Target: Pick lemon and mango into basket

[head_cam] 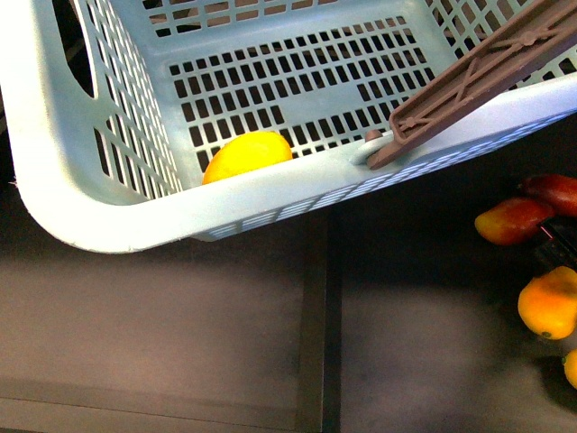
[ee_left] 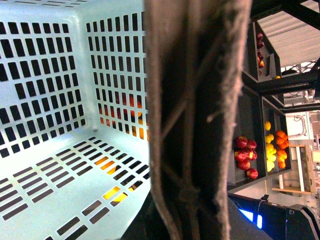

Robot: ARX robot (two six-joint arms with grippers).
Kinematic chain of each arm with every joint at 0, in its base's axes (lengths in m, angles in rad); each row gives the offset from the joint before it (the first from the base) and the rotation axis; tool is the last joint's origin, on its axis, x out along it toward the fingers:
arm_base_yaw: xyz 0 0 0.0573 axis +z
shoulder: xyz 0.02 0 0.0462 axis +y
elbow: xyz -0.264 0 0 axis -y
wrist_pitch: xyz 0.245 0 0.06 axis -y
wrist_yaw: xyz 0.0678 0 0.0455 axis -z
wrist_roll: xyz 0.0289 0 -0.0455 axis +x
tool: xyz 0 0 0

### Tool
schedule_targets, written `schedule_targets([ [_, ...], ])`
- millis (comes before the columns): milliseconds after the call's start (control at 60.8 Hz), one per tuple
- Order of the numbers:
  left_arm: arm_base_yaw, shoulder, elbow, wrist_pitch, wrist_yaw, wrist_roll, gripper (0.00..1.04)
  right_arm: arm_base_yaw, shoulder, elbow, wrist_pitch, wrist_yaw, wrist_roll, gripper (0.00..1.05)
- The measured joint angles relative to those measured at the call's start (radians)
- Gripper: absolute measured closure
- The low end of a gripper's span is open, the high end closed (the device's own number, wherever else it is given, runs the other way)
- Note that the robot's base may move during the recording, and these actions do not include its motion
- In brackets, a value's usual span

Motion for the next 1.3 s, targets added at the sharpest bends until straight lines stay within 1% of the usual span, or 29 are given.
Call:
schedule_targets([
  [49,0.000,0.000,0.000,0.000,0.000,0.000,0.99,-0.009,-0.014,-0.017,0.010,0.002,-0.015,0.43],
  [165,0.000,0.000,0.000,0.000,0.000,0.000,0.99,-0.047,-0.089,-0.084,0.066,0.046,-0.100,0.44],
  [280,0.000,0.000,0.000,0.000,0.000,0.000,0.99,-0.102,-0.216,-0.154,0.124,0.006,-0.170,0.44],
  [428,0.000,0.000,0.000,0.000,0.000,0.000,0.99,-0.168,-0.422,-0.233,0.160,-0.085,-0.211,0.44],
  [494,0.000,0.000,0.000,0.000,0.000,0.000,0.99,-0.199,-0.561,-0.273,0.171,-0.154,-0.211,0.44],
  [576,0.000,0.000,0.000,0.000,0.000,0.000,0.99,-0.201,-0.729,-0.305,0.187,-0.257,-0.212,0.44],
  [642,0.000,0.000,0.000,0.000,0.000,0.000,0.99,-0.193,-0.804,-0.312,0.206,-0.306,-0.211,0.44],
  [773,0.000,0.000,0.000,0.000,0.001,-0.001,0.99,-0.166,-0.960,-0.327,0.306,-0.414,-0.175,0.44],
  [888,0.000,0.000,0.000,0.000,0.000,0.000,0.99,-0.119,-1.054,-0.328,0.358,-0.446,-0.150,0.44],
  [1037,0.000,0.000,0.000,0.000,-0.003,0.000,0.99,-0.020,-1.101,-0.326,0.356,-0.431,-0.149,0.44],
  [1152,0.000,0.000,0.000,0.000,0.001,0.000,0.99,0.097,-1.099,-0.311,0.340,-0.384,-0.159,0.44],
  [1300,0.000,0.000,0.000,0.000,0.000,0.000,0.99,0.209,-1.066,-0.277,0.347,-0.339,-0.186,0.44],
])
